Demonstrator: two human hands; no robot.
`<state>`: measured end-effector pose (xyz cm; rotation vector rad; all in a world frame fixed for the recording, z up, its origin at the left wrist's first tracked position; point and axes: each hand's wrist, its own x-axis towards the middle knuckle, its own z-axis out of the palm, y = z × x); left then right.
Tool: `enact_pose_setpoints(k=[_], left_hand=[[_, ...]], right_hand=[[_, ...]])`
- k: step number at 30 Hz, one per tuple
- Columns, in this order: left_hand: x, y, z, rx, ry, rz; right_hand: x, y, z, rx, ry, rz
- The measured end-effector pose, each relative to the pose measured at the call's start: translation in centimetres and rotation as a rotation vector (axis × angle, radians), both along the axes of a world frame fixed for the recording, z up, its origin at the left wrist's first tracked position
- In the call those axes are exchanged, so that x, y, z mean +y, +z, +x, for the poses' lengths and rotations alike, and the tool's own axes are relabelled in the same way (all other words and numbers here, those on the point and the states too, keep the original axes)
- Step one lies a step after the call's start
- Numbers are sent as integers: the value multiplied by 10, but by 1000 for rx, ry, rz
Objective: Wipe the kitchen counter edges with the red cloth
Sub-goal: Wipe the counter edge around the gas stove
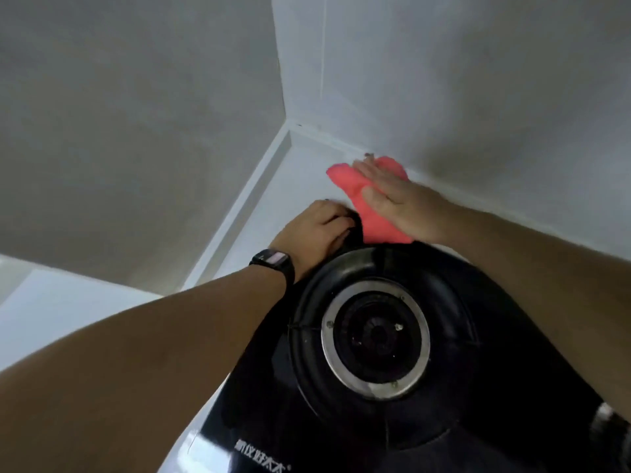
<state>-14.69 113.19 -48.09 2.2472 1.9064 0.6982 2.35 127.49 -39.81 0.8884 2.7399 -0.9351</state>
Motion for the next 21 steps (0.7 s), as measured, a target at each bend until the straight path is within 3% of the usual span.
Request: enact_pose_setpoints(k=[3,8,12,21], left_hand=[[-4,-6,1,7,30,42],[-4,-10,1,25,67,149],[-5,-9,1,49,88,130],[-1,-14,-2,178,29,179]], right_hand=[[-1,-36,-16,-131,115,-60],[14,-56,-37,-91,231,-4],[26,-62,-51,-62,323,-2],[26,-70,-21,74,239,-29]])
